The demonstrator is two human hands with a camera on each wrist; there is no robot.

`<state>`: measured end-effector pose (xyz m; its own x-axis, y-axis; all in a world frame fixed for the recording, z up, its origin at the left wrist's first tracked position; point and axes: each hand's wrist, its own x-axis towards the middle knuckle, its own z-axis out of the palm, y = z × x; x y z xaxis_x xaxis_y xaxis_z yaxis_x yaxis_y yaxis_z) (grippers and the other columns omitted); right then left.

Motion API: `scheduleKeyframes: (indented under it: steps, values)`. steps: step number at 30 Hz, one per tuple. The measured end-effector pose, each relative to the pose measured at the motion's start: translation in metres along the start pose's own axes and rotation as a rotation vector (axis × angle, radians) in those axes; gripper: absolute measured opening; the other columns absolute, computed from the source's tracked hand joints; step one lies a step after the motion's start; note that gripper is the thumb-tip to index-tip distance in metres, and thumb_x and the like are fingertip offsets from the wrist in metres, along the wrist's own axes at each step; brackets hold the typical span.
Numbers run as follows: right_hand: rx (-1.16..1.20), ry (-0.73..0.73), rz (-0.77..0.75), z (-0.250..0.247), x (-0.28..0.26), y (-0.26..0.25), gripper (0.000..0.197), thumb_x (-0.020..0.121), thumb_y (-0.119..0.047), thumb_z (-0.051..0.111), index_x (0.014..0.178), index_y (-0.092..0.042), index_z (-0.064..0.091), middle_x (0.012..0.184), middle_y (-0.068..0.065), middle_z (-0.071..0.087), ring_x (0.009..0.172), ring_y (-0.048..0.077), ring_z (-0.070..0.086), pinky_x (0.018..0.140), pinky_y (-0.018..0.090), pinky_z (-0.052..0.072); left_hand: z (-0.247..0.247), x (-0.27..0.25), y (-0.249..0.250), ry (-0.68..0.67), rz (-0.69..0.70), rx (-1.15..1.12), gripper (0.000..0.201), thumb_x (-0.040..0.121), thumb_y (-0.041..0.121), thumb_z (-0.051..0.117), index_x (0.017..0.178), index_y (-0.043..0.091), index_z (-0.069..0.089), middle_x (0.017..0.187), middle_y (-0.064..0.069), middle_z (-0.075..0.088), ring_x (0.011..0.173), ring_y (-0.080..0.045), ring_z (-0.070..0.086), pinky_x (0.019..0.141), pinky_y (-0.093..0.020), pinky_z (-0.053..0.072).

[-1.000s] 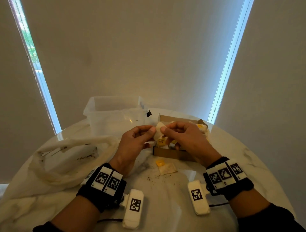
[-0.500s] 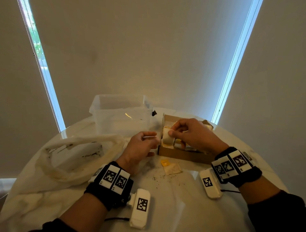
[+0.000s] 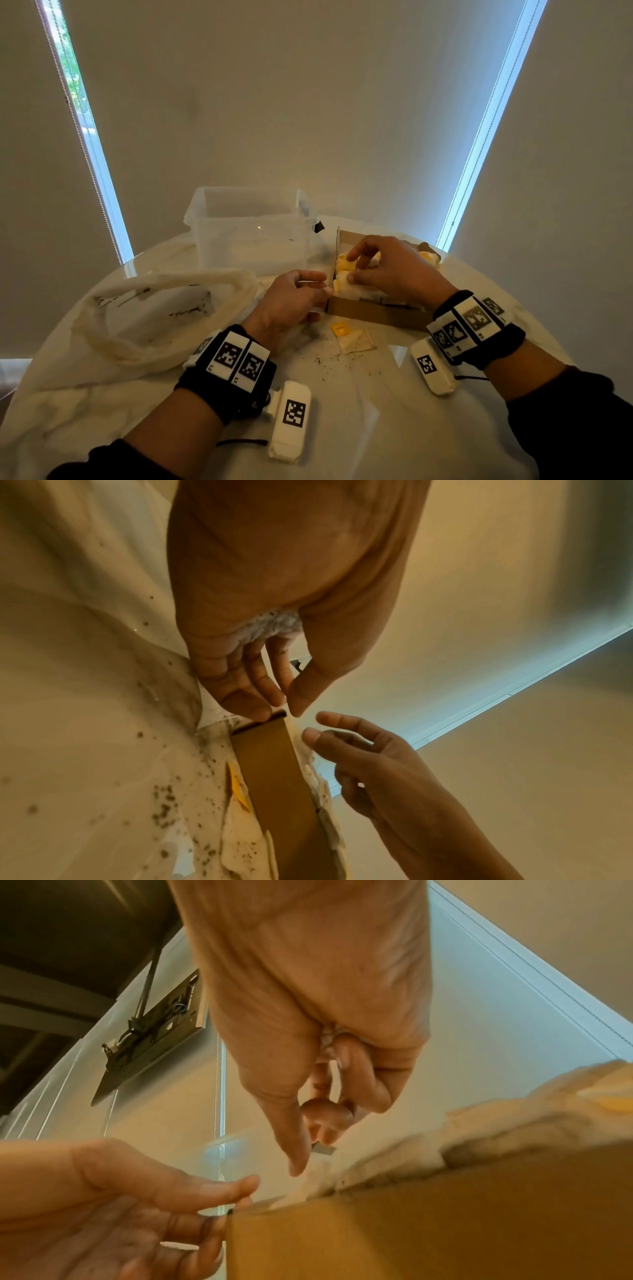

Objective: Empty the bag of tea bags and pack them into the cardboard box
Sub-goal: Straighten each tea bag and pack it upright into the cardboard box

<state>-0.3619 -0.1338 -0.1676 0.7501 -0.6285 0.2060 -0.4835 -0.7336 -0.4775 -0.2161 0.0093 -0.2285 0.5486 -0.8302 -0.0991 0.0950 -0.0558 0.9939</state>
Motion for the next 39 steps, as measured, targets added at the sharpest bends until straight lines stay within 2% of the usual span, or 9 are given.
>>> scheduleKeyframes:
  steps: [3,7,10,18,20,25,30,34,39]
  values:
    - [0.031,0.064,-0.092,-0.014,-0.011,-0.009,0.022,0.085,-0.045,0.087,0.101,-0.036,0.074,0.09,-0.015,0.072,0.087,0.002,0.065,0.072,0.023,0.048,0.0,0.0,0.0,0.007,-0.002,-0.012,0.029,0.098,0.012,0.075,0.126,0.015,0.068,0.119,-0.007,0.075,0.101,-0.019,0.075,0.065,-0.027,0.058]
    - [-0.295,-0.375,-0.087,-0.022,-0.037,-0.016,0.022,0.083,-0.057,0.082,0.099,-0.042,0.078,0.095,-0.018,0.07,0.091,0.005,0.065,0.087,0.031,0.057,0.001,0.0,0.002,0.006,0.007,-0.014,0.028,0.099,0.015,0.073,0.127,0.015,0.068,0.119,-0.009,0.075,0.098,-0.019,0.074,0.068,-0.028,0.058]
    - [-0.345,-0.543,-0.056,-0.008,-0.048,-0.017,0.03,0.087,-0.049,0.083,0.114,-0.038,0.077,0.096,-0.017,0.07,0.079,0.01,0.073,0.079,0.028,0.062,0.001,-0.002,0.004,0.021,0.019,-0.003,0.029,0.099,0.019,0.074,0.127,0.016,0.068,0.119,-0.007,0.074,0.098,-0.018,0.073,0.072,-0.03,0.057]
    - [-0.176,-0.445,-0.12,-0.006,-0.045,-0.018,0.01,0.094,-0.038,0.079,0.1,-0.031,0.081,0.092,-0.013,0.079,0.075,0.007,0.074,0.072,0.019,0.059,0.0,-0.009,0.012,0.114,0.119,-0.048,0.018,0.099,0.029,0.074,0.116,0.022,0.075,0.11,-0.001,0.071,0.082,-0.013,0.057,0.067,-0.028,0.05]
    - [0.111,-0.278,-0.051,-0.017,-0.041,-0.018,0.01,0.095,-0.039,0.076,0.097,-0.03,0.08,0.094,-0.014,0.078,0.081,0.009,0.072,0.074,0.022,0.057,0.003,-0.013,0.019,0.098,0.156,-0.134,0.023,0.102,0.038,0.069,0.113,0.02,0.078,0.105,0.0,0.067,0.084,-0.015,0.056,0.068,-0.03,0.047]
    - [0.982,-0.163,0.169,-0.014,-0.04,-0.018,0.027,0.105,-0.025,0.06,0.114,0.001,0.065,0.077,0.0,0.073,0.051,0.007,0.053,0.052,0.025,0.033,0.01,-0.024,0.03,-0.141,0.138,-0.372,0.047,0.102,0.05,0.059,0.121,0.011,0.078,0.097,-0.002,0.077,0.08,-0.017,0.069,0.069,-0.027,0.054]
    - [0.974,-0.131,0.16,0.001,-0.042,-0.017,0.031,0.106,-0.027,0.06,0.119,0.0,0.069,0.071,-0.004,0.072,0.045,0.005,0.051,0.046,0.02,0.031,0.009,-0.022,0.023,-0.093,0.262,-0.145,0.031,0.101,0.041,0.065,0.121,0.022,0.078,0.113,-0.005,0.08,0.107,-0.026,0.075,0.079,-0.031,0.06]
    - [0.96,-0.12,0.148,0.007,-0.045,-0.014,0.021,0.104,-0.028,0.066,0.11,-0.011,0.077,0.092,0.003,0.079,0.054,0.01,0.055,0.043,0.018,0.034,0.008,-0.022,0.021,-0.048,0.281,-0.097,0.024,0.1,0.035,0.07,0.118,0.022,0.078,0.105,0.001,0.081,0.091,-0.011,0.075,0.071,-0.025,0.057]
    - [0.915,-0.07,0.114,0.01,-0.047,-0.012,0.016,0.101,-0.03,0.071,0.111,-0.02,0.078,0.101,0.009,0.077,0.061,0.014,0.057,0.047,0.022,0.037,0.007,-0.02,0.019,-0.024,0.297,-0.09,0.022,0.1,0.036,0.071,0.114,0.02,0.079,0.1,0.001,0.079,0.087,-0.011,0.07,0.073,-0.03,0.052]
